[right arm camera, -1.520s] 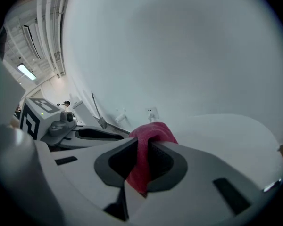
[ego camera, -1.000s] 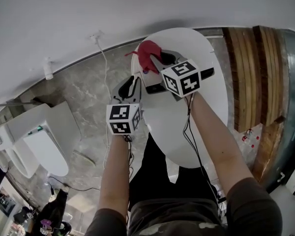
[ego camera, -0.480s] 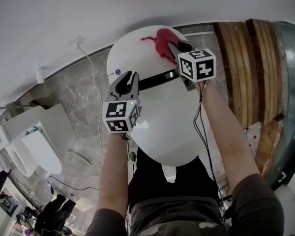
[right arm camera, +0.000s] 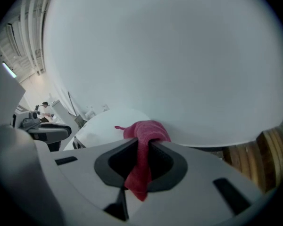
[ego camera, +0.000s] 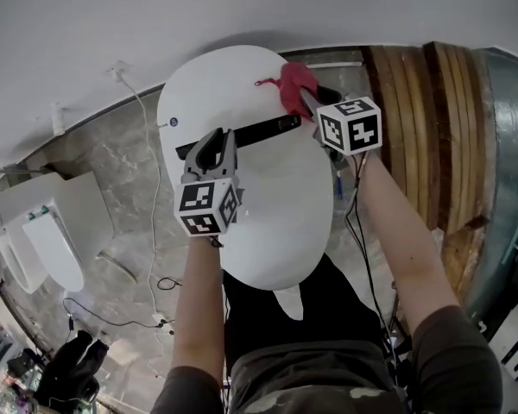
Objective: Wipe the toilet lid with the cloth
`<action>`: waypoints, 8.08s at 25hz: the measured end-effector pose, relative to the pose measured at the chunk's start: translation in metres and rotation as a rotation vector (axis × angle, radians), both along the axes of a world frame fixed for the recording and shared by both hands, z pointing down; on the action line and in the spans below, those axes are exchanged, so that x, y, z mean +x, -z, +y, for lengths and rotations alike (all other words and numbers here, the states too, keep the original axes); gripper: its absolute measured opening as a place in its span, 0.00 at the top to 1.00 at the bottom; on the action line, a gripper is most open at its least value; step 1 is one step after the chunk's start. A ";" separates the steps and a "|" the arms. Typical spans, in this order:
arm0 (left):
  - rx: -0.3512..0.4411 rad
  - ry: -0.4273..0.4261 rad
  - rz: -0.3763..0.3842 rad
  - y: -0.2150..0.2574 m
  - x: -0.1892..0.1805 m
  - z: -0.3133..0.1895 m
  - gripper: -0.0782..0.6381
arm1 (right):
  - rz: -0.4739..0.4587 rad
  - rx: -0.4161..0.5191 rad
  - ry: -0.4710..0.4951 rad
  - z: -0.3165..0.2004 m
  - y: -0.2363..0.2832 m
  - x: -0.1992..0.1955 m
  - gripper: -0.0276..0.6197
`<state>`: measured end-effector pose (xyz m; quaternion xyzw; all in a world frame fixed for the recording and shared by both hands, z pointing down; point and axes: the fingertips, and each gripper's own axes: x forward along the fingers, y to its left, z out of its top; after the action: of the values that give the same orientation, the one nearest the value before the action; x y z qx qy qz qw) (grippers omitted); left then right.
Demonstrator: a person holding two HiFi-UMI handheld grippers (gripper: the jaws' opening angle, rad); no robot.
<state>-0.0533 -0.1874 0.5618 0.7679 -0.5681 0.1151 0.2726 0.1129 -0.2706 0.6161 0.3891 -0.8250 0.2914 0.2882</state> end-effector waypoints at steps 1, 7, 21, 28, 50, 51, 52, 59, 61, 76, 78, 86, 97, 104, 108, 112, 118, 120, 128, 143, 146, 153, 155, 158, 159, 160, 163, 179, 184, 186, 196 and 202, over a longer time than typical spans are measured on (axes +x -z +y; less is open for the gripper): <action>0.001 0.013 -0.007 0.002 -0.003 0.002 0.78 | -0.011 0.013 0.030 0.001 0.007 -0.007 0.88; -0.010 0.095 -0.049 0.007 -0.054 0.018 0.78 | -0.124 0.028 0.192 0.034 0.038 -0.103 0.88; -0.062 0.098 -0.044 -0.033 -0.153 0.061 0.78 | -0.168 -0.050 0.358 0.138 -0.002 -0.292 0.88; -0.070 0.013 -0.022 -0.030 -0.121 0.069 0.78 | -0.159 -0.037 0.172 0.109 -0.008 -0.236 0.88; -0.067 -0.054 0.069 -0.038 0.062 0.032 0.78 | -0.094 -0.044 -0.133 0.058 -0.030 0.025 0.88; -0.071 -0.039 0.082 -0.039 0.062 0.034 0.78 | -0.088 -0.050 -0.145 0.060 -0.032 0.031 0.88; -0.073 -0.029 0.088 -0.038 0.060 0.036 0.78 | -0.085 -0.054 -0.153 0.061 -0.033 0.034 0.88; -0.077 0.030 0.052 -0.032 0.000 0.059 0.78 | -0.108 -0.031 -0.127 0.077 -0.006 -0.008 0.88; -0.074 0.058 0.039 -0.030 -0.028 0.066 0.78 | -0.134 -0.017 -0.079 0.086 0.006 -0.043 0.88; -0.135 0.162 0.023 -0.057 -0.195 0.131 0.78 | -0.205 -0.107 0.208 0.192 -0.027 -0.302 0.88; -0.141 0.162 0.038 -0.062 -0.196 0.134 0.78 | -0.200 -0.113 0.203 0.195 -0.035 -0.301 0.88; -0.164 0.104 0.046 -0.073 -0.144 0.139 0.78 | -0.212 -0.118 0.118 0.187 -0.037 -0.242 0.88; -0.153 -0.010 0.058 -0.069 0.023 0.108 0.78 | -0.206 -0.101 -0.048 0.141 -0.039 -0.053 0.88; -0.162 -0.048 0.087 -0.073 0.106 0.096 0.78 | -0.185 -0.100 -0.142 0.122 -0.047 0.046 0.88; -0.172 -0.087 0.118 -0.071 0.129 0.109 0.78 | -0.144 -0.089 -0.126 0.129 -0.044 0.061 0.88; -0.184 -0.101 0.102 -0.073 0.109 0.127 0.78 | -0.150 -0.072 -0.105 0.145 -0.030 0.034 0.88; -0.194 -0.057 0.072 -0.069 0.017 0.164 0.78 | -0.190 -0.095 -0.008 0.202 -0.017 -0.073 0.88; -0.196 -0.038 0.062 -0.069 -0.019 0.176 0.78 | -0.199 -0.105 0.034 0.222 -0.017 -0.116 0.88; -0.222 0.019 -0.004 -0.082 -0.123 0.217 0.78 | -0.185 -0.192 0.138 0.290 -0.042 -0.231 0.88; -0.206 -0.004 0.048 -0.083 0.000 0.206 0.78 | -0.136 -0.160 -0.028 0.248 -0.050 -0.058 0.88; -0.205 -0.043 0.061 -0.083 0.055 0.202 0.78 | -0.112 -0.154 -0.084 0.237 -0.052 0.006 0.88; -0.204 -0.095 0.073 -0.080 0.147 0.200 0.78 | -0.080 -0.161 -0.147 0.231 -0.065 0.109 0.88; -0.202 -0.095 0.080 -0.079 0.153 0.205 0.78 | -0.087 -0.163 -0.169 0.233 -0.069 0.116 0.88; -0.209 -0.086 0.080 -0.082 0.136 0.218 0.78 | -0.093 -0.148 -0.198 0.234 -0.065 0.108 0.88; -0.216 -0.082 0.075 -0.084 0.126 0.224 0.78 | -0.098 -0.140 -0.204 0.235 -0.061 0.101 0.88; -0.224 -0.080 0.071 -0.087 0.115 0.231 0.78 | -0.106 -0.132 -0.207 0.238 -0.056 0.092 0.88; -0.231 -0.082 0.048 -0.088 0.081 0.247 0.78 | -0.135 -0.110 -0.187 0.253 -0.037 0.057 0.88; -0.257 -0.007 0.000 -0.090 -0.106 0.306 0.78 | -0.186 -0.246 0.069 0.382 -0.053 -0.206 0.88; -0.274 -0.008 0.024 -0.095 -0.096 0.318 0.78 | -0.152 -0.260 -0.007 0.384 -0.066 -0.166 0.88; -0.281 -0.020 0.034 -0.099 -0.082 0.320 0.78 | -0.144 -0.258 -0.045 0.379 -0.068 -0.142 0.88; -0.264 -0.138 0.033 -0.088 0.049 0.307 0.78 | -0.085 -0.234 -0.244 0.358 -0.069 0.032 0.88; -0.245 -0.143 0.061 -0.075 0.131 0.307 0.78 | -0.073 -0.241 -0.269 0.367 -0.069 0.113 0.88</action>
<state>0.0779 0.1197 0.6366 0.7704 -0.4852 0.1794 0.3728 0.2254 0.0962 0.6854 0.4478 -0.7346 0.4377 0.2612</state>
